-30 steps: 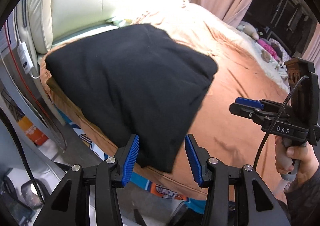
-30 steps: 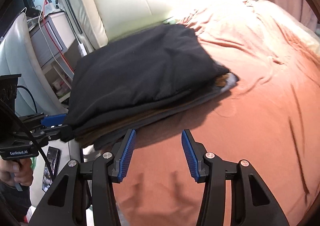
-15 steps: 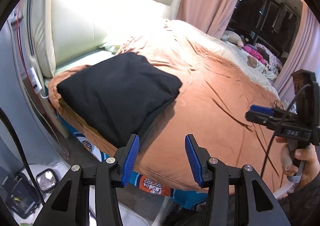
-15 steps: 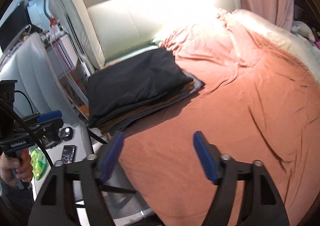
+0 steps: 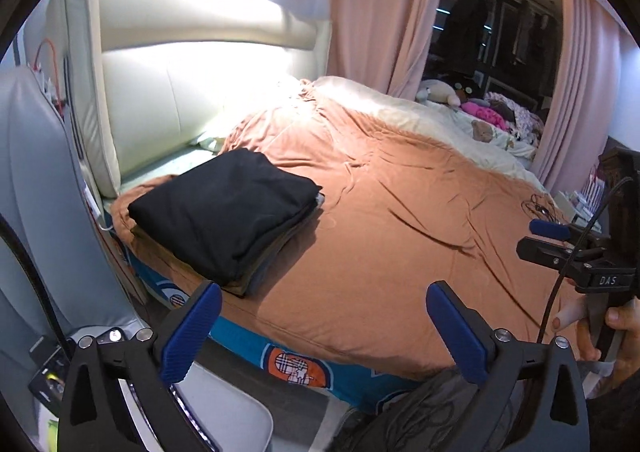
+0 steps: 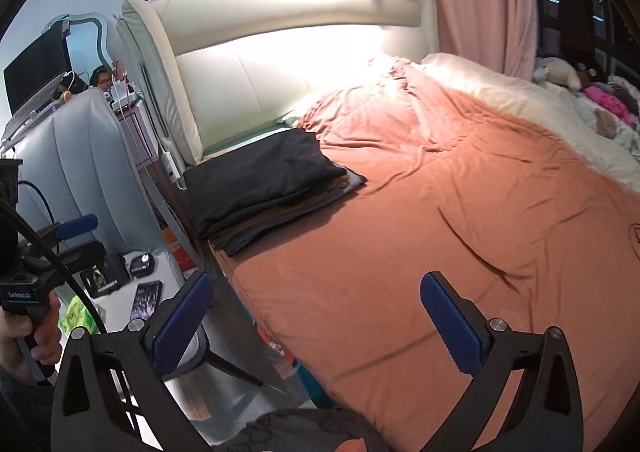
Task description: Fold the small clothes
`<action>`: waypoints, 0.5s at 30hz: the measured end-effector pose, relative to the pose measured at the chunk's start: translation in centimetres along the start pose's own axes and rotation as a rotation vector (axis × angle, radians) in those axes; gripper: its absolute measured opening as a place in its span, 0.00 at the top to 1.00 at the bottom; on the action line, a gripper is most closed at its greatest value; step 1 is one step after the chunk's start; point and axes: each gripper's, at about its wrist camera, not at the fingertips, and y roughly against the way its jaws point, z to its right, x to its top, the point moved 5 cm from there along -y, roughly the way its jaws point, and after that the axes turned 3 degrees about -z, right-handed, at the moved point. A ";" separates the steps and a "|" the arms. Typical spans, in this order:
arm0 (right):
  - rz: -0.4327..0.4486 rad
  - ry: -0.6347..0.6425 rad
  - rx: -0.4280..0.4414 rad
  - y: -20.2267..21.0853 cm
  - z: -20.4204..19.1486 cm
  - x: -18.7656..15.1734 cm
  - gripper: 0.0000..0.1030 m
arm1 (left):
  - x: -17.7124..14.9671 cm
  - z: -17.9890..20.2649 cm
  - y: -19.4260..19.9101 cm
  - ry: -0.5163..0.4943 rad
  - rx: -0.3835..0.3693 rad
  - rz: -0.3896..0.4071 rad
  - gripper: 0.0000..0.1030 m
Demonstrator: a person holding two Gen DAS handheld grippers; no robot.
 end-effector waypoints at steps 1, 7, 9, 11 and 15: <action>0.003 -0.004 -0.003 0.6 -0.2 -0.5 0.00 | -0.3 0.4 0.3 -0.006 0.001 0.002 0.00; 0.049 -0.049 -0.059 5.4 -0.2 -4.5 0.00 | -2.6 2.9 2.7 -0.052 -0.029 0.032 0.00; 0.066 -0.077 -0.074 7.1 0.0 -5.9 0.00 | -3.2 3.6 3.5 -0.062 -0.040 0.047 0.00; 0.089 -0.110 -0.066 8.9 0.1 -7.5 0.00 | -3.9 4.5 4.3 -0.078 -0.053 0.065 0.00; 0.131 -0.113 -0.107 12.0 -0.4 -10.6 0.00 | -4.8 6.5 5.3 -0.125 -0.076 0.081 0.00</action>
